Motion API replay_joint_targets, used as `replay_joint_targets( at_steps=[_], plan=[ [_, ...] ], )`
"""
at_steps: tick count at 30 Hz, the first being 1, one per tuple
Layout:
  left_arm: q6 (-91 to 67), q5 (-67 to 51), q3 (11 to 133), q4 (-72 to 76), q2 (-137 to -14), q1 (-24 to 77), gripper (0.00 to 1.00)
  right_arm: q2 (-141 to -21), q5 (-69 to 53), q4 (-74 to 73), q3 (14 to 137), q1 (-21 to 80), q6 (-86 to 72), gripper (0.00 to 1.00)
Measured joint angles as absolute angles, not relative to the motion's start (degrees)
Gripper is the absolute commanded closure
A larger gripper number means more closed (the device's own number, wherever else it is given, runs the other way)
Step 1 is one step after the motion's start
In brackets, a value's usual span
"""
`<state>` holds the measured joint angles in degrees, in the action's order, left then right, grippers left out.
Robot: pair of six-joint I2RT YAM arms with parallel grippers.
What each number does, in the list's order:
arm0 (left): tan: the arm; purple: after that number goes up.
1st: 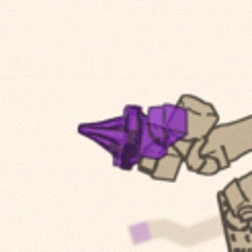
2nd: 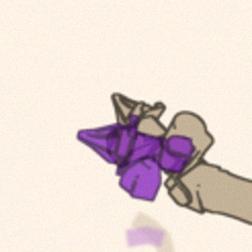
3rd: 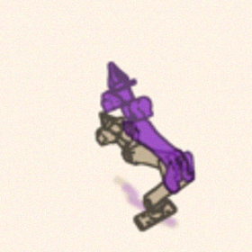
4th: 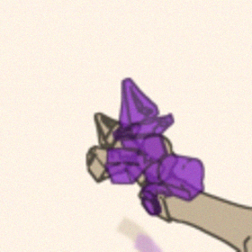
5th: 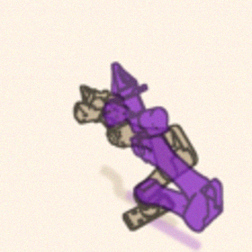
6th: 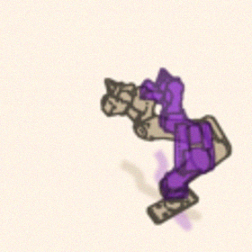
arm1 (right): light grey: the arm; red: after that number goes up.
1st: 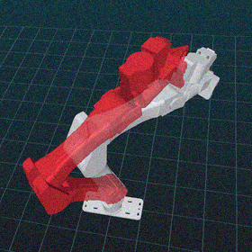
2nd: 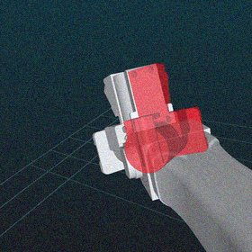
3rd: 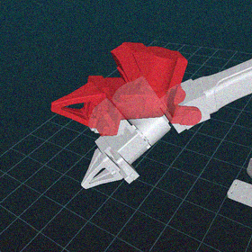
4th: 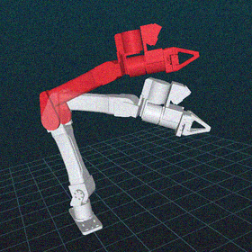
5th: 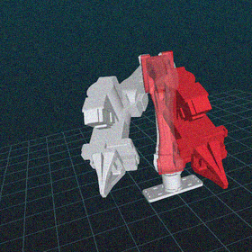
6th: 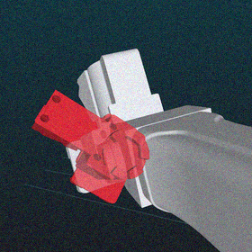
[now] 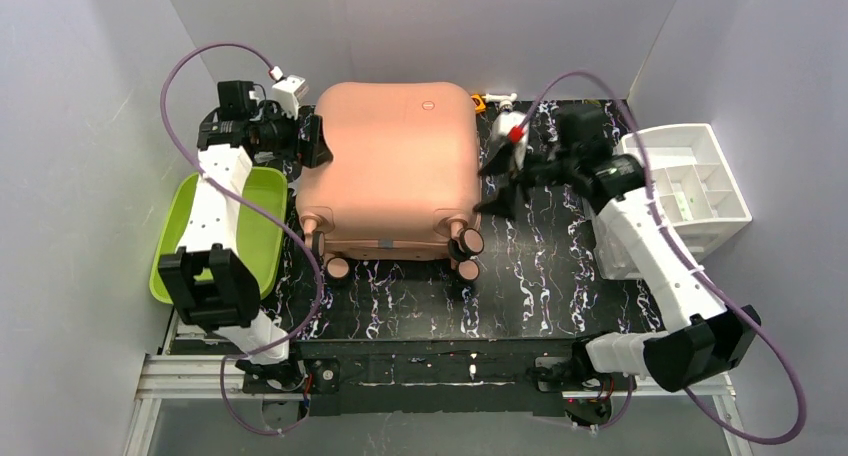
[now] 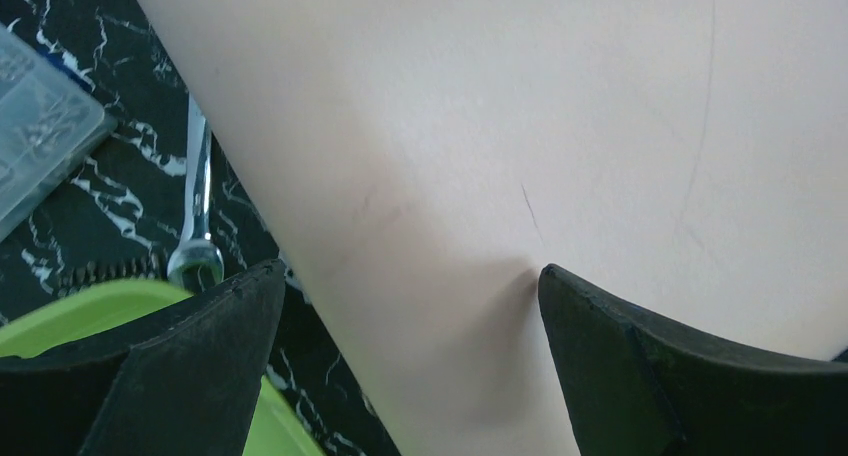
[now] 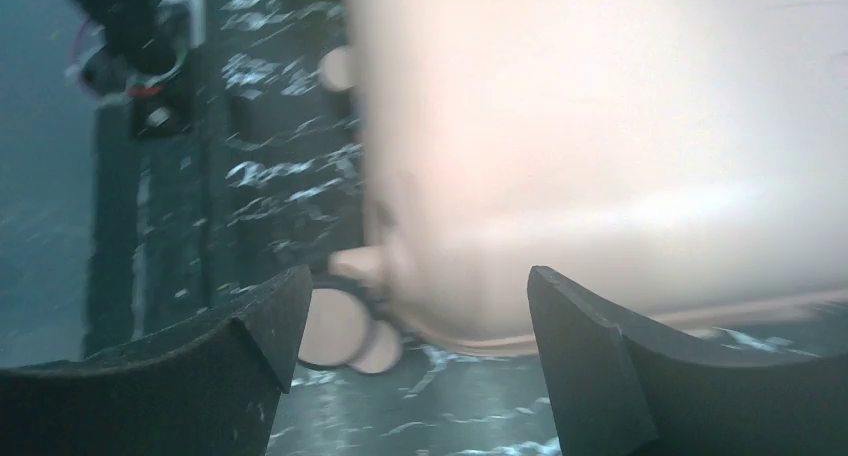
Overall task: Open, take out, and arrange the luggage
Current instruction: Rotate the luggage at the center of the board.
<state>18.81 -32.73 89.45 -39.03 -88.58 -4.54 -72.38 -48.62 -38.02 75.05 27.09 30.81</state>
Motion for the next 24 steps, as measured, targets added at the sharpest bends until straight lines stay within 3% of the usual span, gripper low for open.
replay_joint_targets(
  at_steps=[3,7,18,24],
  plan=[
    [16.32,-36.18,94.54,-38.59,-94.61,-4.97,0.02,-74.59,-54.02,-35.05,81.32,17.23,28.36,0.11],
    [12.64,-40.38,102.65,-37.98,-103.66,-5.19,0.02,-76.77,-52.99,-25.52,79.70,10.07,20.84,0.07],
    [4.84,-47.64,129.99,-39.13,-126.37,-6.31,0.07,-95.90,-34.22,-4.58,75.68,6.68,6.11,0.12],
    [6.66,-44.62,136.20,-39.03,-129.73,-3.07,0.07,-98.87,-26.76,-2.37,76.88,4.99,4.40,0.11]
  ],
)
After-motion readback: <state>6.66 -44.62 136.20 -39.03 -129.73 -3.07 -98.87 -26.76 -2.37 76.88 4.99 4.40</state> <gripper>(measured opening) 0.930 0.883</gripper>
